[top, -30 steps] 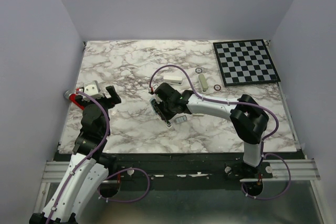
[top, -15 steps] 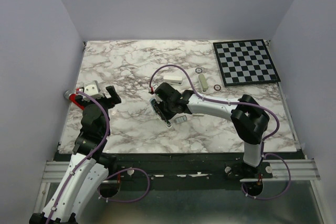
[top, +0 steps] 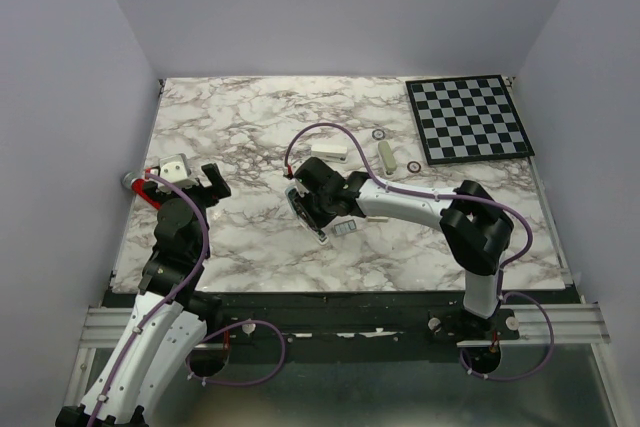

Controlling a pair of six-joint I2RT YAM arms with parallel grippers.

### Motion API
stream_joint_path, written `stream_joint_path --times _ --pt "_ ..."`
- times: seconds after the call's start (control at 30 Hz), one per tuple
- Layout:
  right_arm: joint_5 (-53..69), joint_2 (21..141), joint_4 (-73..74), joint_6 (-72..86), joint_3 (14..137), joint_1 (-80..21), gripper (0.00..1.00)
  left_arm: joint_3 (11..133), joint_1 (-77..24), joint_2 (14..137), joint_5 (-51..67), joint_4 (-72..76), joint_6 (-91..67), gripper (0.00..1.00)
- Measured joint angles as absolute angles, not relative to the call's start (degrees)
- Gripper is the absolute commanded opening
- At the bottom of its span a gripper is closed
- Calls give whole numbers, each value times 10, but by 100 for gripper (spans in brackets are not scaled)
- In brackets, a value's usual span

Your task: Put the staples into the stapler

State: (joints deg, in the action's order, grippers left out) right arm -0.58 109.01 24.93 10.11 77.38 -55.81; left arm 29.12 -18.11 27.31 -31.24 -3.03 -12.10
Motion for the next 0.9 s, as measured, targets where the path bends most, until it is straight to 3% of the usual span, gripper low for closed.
stream_joint_path --times 0.9 --pt "-5 1092 249 87 772 -562 21 291 -181 273 -312 -30 -121 99"
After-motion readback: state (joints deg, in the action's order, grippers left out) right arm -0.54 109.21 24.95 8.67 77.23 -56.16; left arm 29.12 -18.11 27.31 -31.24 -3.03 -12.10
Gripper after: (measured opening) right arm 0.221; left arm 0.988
